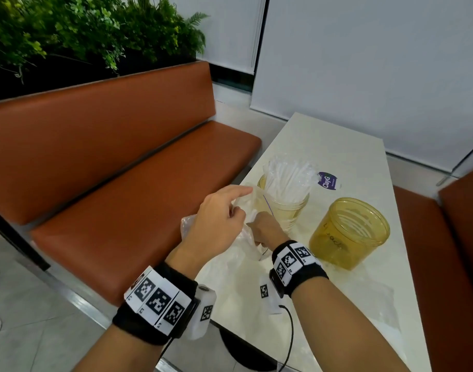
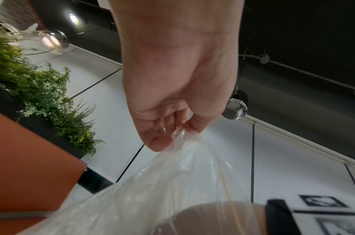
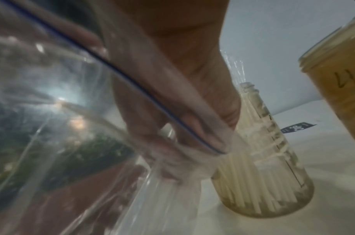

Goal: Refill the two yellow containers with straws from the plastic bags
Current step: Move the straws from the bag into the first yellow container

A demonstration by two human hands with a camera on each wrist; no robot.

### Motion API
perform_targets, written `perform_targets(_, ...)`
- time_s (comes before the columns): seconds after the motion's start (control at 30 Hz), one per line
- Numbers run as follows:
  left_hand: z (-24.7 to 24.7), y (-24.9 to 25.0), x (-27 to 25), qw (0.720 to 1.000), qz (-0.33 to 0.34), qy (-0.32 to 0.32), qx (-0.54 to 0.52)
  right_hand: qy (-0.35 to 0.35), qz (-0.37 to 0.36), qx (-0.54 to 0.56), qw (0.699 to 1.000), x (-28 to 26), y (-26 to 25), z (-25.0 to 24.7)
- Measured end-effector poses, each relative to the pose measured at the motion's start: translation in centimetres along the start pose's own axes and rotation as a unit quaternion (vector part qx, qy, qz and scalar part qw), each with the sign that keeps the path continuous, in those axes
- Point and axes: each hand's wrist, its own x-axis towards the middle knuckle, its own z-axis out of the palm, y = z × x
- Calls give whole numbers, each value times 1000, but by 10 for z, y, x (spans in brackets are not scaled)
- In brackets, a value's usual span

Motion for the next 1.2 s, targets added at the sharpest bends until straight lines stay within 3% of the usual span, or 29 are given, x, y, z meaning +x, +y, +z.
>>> perform_targets(0.13,-6,-7,5,999,-42,25,-16,-15,-89,53,995,1,7,-3)
perform_targets(0.33,-8,-12,7,997,-75,23,-28,68,-219,114,967,-26,-1,-38)
perform_targets(0.57,-5,-21,11,994,-104,26,-35,258,-333,153,894,-77,-37,-146)
perform_targets(0.7,-5,-22,10,992,-116,27,-36,398,-338,138,841,-84,-44,-194)
perform_targets(0.77,-5,-22,9,992,-119,25,-31,440,-326,95,831,-77,-43,-202)
perform_targets(0.87,-6,-23,9,993,-112,20,-31,461,-265,-6,847,-54,-38,-194)
perform_targets(0.97,-7,-22,10,995,-93,13,-23,424,-213,-66,878,-22,-28,-168)
perform_targets(1.1,-7,-25,11,996,-79,11,-28,330,-154,-48,930,21,1,-126)
perform_targets(1.2,-7,-26,12,996,-78,11,-34,297,-105,-37,948,33,14,-111)
